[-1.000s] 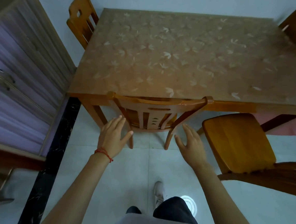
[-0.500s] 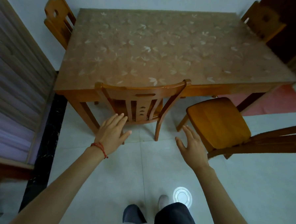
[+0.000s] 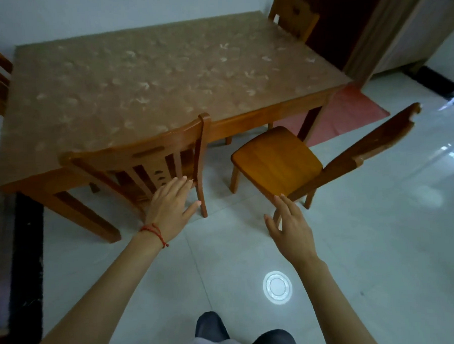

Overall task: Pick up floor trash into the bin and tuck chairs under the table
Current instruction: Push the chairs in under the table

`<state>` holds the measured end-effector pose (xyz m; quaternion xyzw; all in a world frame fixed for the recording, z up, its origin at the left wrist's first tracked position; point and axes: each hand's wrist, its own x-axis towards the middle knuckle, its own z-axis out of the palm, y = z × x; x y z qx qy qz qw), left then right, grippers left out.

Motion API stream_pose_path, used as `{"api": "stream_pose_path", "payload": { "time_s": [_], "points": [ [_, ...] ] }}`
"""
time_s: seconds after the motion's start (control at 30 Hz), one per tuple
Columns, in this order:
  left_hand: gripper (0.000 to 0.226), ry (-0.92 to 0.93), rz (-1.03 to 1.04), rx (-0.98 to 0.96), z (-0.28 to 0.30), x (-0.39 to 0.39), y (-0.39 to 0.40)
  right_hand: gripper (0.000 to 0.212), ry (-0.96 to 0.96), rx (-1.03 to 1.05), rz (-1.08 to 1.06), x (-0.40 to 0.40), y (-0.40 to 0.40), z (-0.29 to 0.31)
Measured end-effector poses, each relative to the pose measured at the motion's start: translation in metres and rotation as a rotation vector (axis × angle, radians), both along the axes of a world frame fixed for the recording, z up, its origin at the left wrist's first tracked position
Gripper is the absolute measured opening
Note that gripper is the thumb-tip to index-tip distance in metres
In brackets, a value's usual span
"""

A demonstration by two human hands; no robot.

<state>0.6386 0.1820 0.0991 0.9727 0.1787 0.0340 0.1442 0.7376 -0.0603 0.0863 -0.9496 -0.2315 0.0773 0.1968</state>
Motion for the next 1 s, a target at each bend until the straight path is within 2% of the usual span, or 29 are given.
{"api": "stream_pose_path", "payload": {
  "time_s": [0.23,0.7,1.0],
  "points": [
    [0.058,0.02,-0.186,-0.014,-0.004,0.036,-0.097,0.054,-0.073,-0.012,-0.143,-0.011,-0.097,-0.003],
    [0.057,0.012,-0.57,0.013,-0.015,0.091,-0.326,0.056,0.02,0.032,-0.579,-0.055,-0.308,-0.012],
    [0.057,0.008,-0.855,0.033,-0.022,0.125,-0.439,0.055,0.039,0.003,-0.853,-0.081,-0.399,-0.021]
  ]
}}
